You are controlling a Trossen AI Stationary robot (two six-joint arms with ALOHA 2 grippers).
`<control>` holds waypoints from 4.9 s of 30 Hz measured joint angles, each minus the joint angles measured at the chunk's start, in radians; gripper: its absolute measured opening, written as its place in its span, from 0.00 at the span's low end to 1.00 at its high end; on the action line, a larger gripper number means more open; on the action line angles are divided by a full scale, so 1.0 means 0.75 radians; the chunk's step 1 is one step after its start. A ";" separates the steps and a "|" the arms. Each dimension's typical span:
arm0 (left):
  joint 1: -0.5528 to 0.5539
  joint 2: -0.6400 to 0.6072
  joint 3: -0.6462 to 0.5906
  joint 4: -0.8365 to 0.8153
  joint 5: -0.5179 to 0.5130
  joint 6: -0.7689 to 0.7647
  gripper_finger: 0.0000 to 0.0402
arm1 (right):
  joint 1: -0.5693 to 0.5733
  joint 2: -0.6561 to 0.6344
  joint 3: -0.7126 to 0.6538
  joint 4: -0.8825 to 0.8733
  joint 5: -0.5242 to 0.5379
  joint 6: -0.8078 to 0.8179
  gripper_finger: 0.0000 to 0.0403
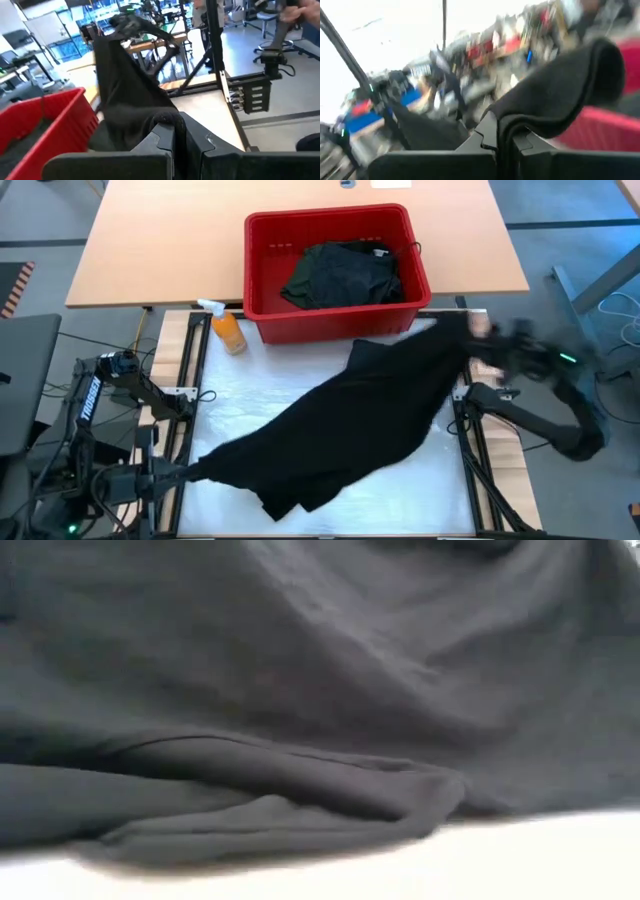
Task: Fold Laundry from Bin
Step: Fold the black shirt
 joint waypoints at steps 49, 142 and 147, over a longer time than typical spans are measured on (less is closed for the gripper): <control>0.505 -0.383 0.505 0.203 -0.179 1.210 0.00 | 0.679 0.440 0.304 0.762 0.796 -0.199 0.06; 0.092 -0.259 -1.028 0.400 1.878 -1.793 0.00 | 2.350 0.988 -0.565 0.110 0.359 1.961 0.41; 0.092 -0.259 -1.028 0.400 1.860 -1.787 0.00 | 2.312 0.988 -0.565 0.060 0.471 1.783 0.46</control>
